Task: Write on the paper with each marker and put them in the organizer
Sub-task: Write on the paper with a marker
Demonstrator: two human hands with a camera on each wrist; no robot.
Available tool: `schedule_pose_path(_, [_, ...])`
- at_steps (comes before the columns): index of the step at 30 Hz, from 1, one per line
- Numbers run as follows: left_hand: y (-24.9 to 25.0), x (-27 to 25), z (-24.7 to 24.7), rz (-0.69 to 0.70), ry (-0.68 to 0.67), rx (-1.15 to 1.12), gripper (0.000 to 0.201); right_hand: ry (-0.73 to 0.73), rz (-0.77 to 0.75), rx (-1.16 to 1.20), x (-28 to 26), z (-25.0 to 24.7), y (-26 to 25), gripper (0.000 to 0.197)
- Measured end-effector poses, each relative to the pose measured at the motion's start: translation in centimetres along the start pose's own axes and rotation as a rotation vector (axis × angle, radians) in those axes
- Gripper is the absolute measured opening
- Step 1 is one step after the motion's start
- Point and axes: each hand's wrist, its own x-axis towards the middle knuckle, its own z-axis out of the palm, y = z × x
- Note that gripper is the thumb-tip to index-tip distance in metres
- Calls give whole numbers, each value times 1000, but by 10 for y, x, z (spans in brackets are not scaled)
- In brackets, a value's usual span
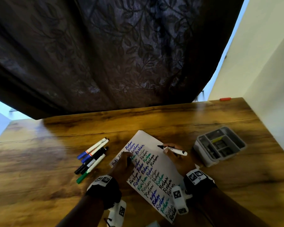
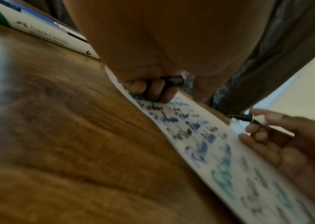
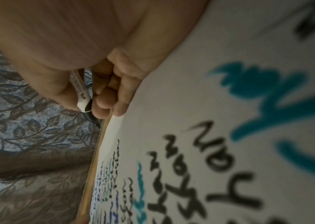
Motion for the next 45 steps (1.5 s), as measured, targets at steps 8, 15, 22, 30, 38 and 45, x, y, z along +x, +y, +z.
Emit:
schedule_pose_path(8, [6, -25, -28, 72, 138, -98, 22, 33, 79, 213, 3, 0, -26, 19])
schedule_pose_path(15, [3, -36, -32, 120, 173, -265, 23, -93, -68, 155, -11, 16, -79, 7])
schedule_pose_path(22, [1, -39, -37, 168, 85, -259, 23, -110, -100, 133, -30, 43, -103, 6])
schedule_pose_path(30, [1, -53, -48, 310, 40, -148, 22, -68, -105, 36, -50, 60, -114, 5])
schedule_pose_path(38, [25, -67, -66, 362, -72, -69, 23, -29, -35, 50, -62, 64, -125, 9])
schedule_pose_path(45, [52, -68, -54, 405, -4, -147, 12, 94, -49, 116, -66, 49, -126, 22])
